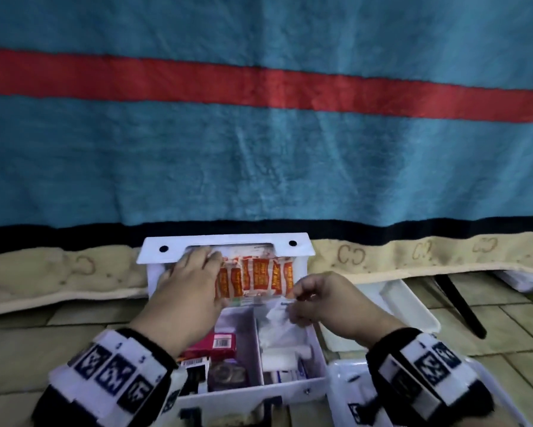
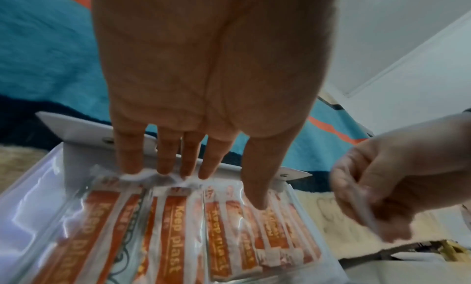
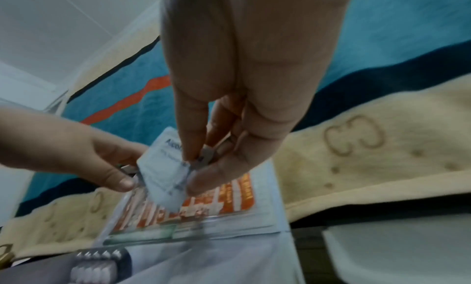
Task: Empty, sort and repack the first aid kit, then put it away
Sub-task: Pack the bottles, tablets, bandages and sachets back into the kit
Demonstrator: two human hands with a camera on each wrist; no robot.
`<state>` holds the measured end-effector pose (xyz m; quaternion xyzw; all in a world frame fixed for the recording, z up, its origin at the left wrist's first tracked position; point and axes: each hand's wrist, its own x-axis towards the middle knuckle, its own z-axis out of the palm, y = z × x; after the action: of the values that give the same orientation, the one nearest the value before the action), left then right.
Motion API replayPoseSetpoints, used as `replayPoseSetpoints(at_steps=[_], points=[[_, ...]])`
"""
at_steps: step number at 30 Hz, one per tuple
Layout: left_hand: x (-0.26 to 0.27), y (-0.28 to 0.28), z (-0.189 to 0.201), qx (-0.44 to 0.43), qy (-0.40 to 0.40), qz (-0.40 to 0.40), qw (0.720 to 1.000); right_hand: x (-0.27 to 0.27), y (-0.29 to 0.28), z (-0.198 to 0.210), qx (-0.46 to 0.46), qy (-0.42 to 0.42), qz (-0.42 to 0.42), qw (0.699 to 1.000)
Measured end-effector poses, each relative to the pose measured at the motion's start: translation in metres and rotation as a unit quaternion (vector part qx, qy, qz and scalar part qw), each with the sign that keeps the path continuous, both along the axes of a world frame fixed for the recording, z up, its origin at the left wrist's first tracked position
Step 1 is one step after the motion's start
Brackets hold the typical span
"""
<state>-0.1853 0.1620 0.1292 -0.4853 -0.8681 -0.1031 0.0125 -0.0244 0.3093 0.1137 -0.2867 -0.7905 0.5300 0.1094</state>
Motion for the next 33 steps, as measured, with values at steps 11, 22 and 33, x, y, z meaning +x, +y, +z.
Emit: replayPoseSetpoints(at_steps=[11,22,33], points=[[-0.019,-0.006,-0.006,0.015,-0.032,-0.039,0.999,-0.065,-0.005,0.037,0.143,0.177,-0.089,0.97],[-0.031,-0.011,-0.008,0.031,-0.112,-0.07,0.991,-0.094,-0.005,0.031,0.379,-0.056,0.026,0.923],[-0.032,-0.006,-0.002,0.05,-0.14,-0.06,0.987,-0.1,-0.006,0.037,0.53,-0.16,0.104,0.826]])
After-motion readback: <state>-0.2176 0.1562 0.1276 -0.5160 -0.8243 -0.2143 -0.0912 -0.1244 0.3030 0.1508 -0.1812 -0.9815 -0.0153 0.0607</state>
